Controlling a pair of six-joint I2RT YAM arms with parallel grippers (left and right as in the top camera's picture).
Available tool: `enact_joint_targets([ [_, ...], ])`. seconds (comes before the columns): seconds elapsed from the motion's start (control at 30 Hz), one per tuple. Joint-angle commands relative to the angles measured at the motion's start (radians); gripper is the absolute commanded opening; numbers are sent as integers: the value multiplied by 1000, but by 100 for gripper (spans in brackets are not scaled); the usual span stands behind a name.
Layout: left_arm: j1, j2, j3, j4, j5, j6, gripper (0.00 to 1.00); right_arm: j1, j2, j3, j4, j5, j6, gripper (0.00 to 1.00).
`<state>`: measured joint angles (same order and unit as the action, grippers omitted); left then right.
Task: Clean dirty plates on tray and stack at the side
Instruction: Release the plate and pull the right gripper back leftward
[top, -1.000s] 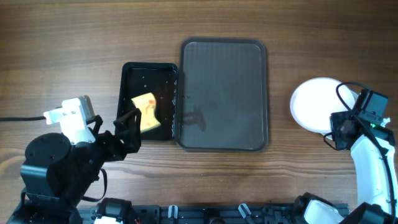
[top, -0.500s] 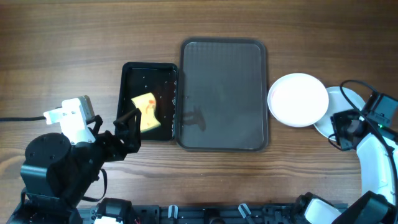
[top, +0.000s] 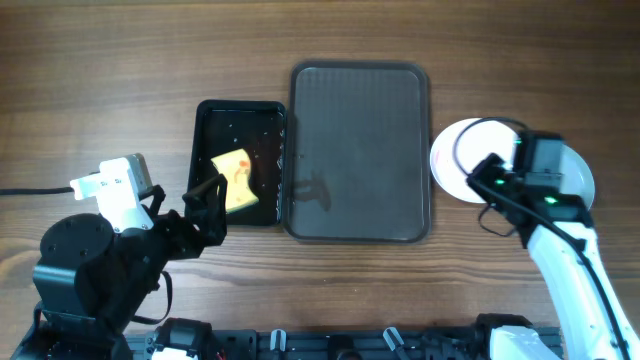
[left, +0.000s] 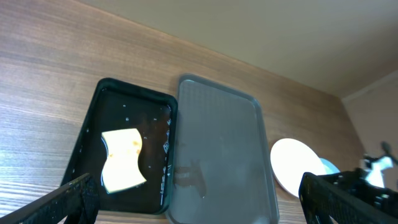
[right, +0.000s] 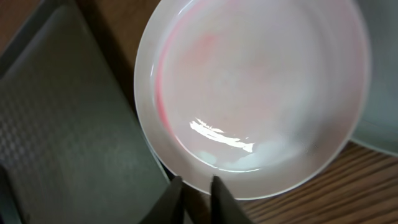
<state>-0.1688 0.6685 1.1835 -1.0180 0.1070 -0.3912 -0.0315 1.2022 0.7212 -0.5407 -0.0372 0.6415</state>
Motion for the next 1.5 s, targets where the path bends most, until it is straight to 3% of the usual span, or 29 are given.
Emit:
enact_joint_targets([
  [0.0,3,-2,14,3,16,-9,100,89,72,-2,6,188,-10,15],
  [0.07,3,-2,14,3,16,-9,100,109,90,4,3,166,-18,19],
  [0.2,3,-2,14,3,16,-9,100,233,90,47,8,43,-114,36],
  [0.4,3,-2,14,3,16,-9,100,424,83,185,-82,229,-102,43],
  [0.53,3,-2,14,3,16,-9,100,369,99,188,-59,272,-47,39],
  [0.67,3,-2,14,3,16,-9,100,348,169,188,24,222,-239,41],
  [0.8,3,-2,14,3,16,-9,100,348,312,188,53,311,-346,41],
  [0.87,3,-2,14,3,16,-9,100,347,376,188,95,312,-381,36],
  [0.97,3,-2,14,3,16,-9,100,347,442,189,121,352,-356,28],
  [1.13,3,-2,14,3,16,-9,100,350,422,197,89,297,-351,26],
  [1.2,3,-2,14,3,16,-9,100,365,386,212,50,185,-353,37],
  [1.33,3,-2,14,3,16,-9,100,458,268,252,7,-106,-352,47],
  [1.4,3,-2,14,3,16,-9,100,518,200,277,8,-145,-334,54],
  [1.43,3,-2,14,3,16,-9,100,561,149,299,8,-140,-319,60],
  [1.47,3,-2,14,3,16,-9,100,592,107,317,10,-129,-319,73],
])
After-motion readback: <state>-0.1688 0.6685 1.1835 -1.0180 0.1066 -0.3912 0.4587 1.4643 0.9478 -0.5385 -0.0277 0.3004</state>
